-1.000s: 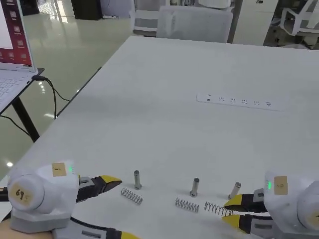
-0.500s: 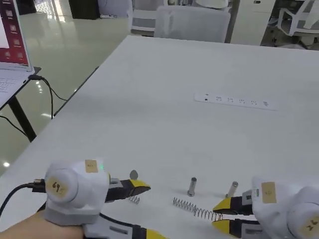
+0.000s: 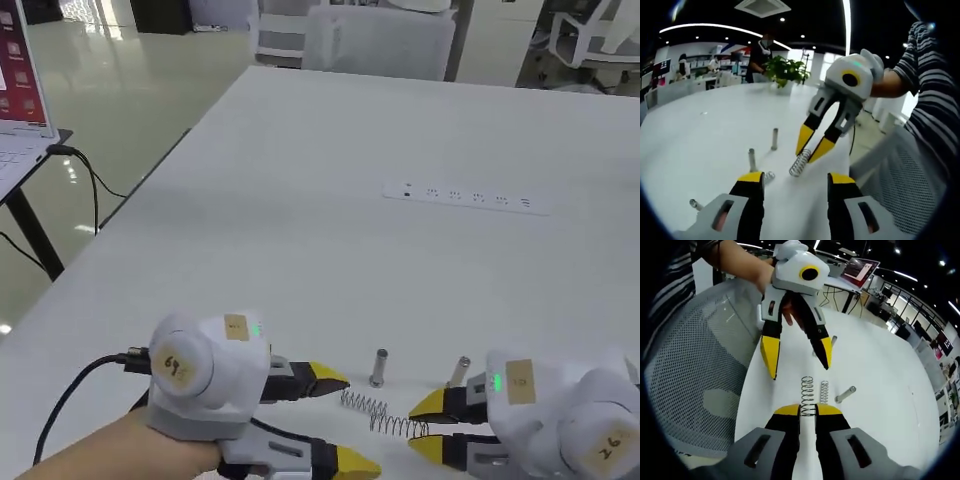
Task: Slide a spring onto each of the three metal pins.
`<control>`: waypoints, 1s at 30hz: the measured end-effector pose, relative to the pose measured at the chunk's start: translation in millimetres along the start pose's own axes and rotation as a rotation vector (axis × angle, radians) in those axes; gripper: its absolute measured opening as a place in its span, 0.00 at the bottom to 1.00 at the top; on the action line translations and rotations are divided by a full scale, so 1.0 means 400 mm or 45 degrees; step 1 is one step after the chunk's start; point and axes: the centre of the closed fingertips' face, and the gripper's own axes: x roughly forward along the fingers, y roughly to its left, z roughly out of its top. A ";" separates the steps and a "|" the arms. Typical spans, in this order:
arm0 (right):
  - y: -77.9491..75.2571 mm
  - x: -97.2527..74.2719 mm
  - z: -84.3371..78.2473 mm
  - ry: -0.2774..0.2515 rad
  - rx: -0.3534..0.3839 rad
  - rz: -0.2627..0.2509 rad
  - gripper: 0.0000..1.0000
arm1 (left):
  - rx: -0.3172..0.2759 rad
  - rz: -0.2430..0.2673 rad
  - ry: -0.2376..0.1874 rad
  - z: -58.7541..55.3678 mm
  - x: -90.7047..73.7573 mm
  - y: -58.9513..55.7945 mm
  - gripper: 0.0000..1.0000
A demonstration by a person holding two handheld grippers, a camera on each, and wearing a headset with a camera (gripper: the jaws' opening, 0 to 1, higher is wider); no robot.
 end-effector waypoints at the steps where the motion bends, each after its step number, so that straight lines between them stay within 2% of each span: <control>1: 0.000 0.000 0.002 -0.003 -0.003 -0.001 0.08 | 0.001 0.000 -0.002 0.000 0.003 0.000 0.43; 6: 0.004 -0.002 0.011 -0.012 -0.014 0.003 0.08 | -0.004 -0.014 -0.019 0.003 0.014 -0.003 0.33; 16: 0.005 -0.005 0.018 -0.024 -0.017 0.008 0.08 | -0.008 -0.049 -0.048 0.018 0.032 -0.010 0.21; 20: 0.002 -0.008 0.022 -0.033 -0.017 0.005 0.08 | 0.004 -0.056 -0.039 0.015 0.037 -0.011 0.20; 30: 0.004 -0.012 0.026 -0.035 -0.028 0.012 0.08 | 0.036 -0.078 -0.040 0.017 0.044 -0.020 0.07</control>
